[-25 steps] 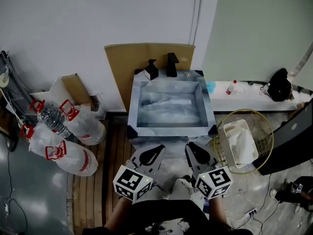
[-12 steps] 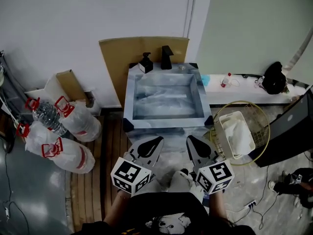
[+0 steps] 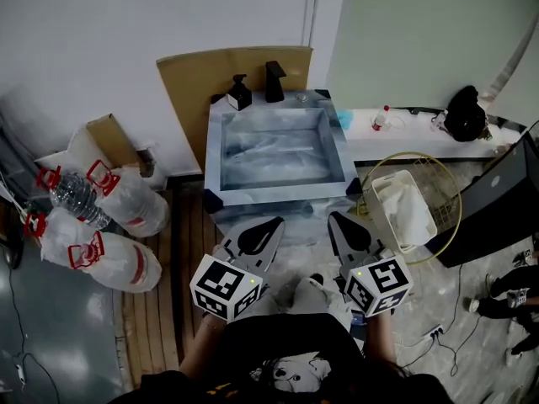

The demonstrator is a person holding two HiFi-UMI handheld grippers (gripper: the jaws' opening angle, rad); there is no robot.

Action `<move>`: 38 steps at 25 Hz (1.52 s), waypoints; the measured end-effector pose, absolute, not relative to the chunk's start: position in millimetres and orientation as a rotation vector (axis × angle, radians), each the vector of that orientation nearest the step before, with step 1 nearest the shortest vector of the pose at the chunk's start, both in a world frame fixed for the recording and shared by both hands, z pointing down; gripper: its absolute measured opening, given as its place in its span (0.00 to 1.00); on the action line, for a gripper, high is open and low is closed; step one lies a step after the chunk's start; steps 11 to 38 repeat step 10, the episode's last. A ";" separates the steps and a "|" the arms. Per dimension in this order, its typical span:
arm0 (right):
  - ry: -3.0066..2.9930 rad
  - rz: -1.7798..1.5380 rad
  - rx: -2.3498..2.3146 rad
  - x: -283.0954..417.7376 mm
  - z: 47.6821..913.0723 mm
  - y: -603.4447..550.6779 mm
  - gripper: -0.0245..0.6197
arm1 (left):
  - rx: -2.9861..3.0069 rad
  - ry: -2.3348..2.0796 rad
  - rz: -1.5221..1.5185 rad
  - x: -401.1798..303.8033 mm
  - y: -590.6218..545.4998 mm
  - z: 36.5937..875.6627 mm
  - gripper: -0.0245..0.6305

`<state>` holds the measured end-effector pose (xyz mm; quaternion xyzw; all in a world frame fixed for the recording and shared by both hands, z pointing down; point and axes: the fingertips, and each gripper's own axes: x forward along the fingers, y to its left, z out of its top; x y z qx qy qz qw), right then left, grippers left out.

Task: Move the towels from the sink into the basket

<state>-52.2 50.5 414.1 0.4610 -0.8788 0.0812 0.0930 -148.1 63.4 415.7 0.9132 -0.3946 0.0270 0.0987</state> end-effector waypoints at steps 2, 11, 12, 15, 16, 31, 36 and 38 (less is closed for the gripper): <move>-2.597 0.233 1.385 -46.0 412.8 49.7 0.05 | 2.707 -1.160 0.074 -147.3 64.4 414.0 0.05; -2.545 0.200 1.470 -12.4 405.9 48.1 0.05 | 2.700 -1.162 0.065 -150.1 67.8 418.5 0.05; -2.545 0.200 1.470 -12.4 405.9 48.1 0.05 | 2.700 -1.162 0.065 -150.1 67.8 418.5 0.05; -2.545 0.200 1.470 -12.4 405.9 48.1 0.05 | 2.700 -1.162 0.065 -150.1 67.8 418.5 0.05; -2.545 0.200 1.470 -12.4 405.9 48.1 0.05 | 2.700 -1.162 0.065 -150.1 67.8 418.5 0.05; -2.545 0.200 1.470 -12.4 405.9 48.1 0.05 | 2.700 -1.162 0.065 -150.1 67.8 418.5 0.05; -2.545 0.200 1.470 -12.4 405.9 48.1 0.05 | 2.700 -1.162 0.065 -150.1 67.8 418.5 0.05; -2.545 0.200 1.470 -12.4 405.9 48.1 0.05 | 2.700 -1.162 0.065 -150.1 67.8 418.5 0.05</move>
